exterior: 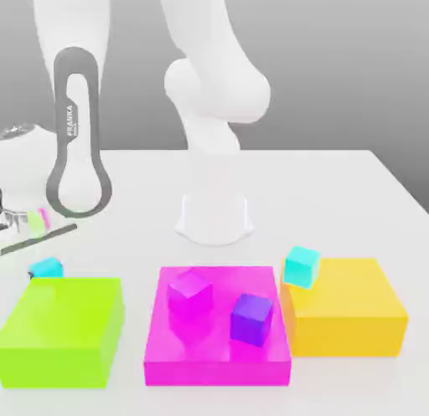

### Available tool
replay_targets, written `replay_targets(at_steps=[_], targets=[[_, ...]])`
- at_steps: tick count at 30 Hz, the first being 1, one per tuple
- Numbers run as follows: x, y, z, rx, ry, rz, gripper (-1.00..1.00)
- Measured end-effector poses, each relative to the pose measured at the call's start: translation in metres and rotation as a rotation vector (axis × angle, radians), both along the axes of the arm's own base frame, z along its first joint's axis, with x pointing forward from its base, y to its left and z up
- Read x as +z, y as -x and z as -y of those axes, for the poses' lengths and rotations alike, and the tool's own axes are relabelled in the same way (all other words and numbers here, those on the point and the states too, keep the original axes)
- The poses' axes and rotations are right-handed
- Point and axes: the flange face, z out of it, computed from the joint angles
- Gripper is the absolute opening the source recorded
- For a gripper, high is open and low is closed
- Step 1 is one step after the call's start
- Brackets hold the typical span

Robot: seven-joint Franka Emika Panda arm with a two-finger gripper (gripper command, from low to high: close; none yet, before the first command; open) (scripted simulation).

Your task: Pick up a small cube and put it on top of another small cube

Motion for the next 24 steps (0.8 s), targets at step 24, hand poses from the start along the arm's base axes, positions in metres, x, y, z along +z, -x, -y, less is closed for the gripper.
replay_targets(at_steps=[24], targets=[[0.118, -0.145, -0.108, 0.890, 0.027, 0.094, -1.00]])
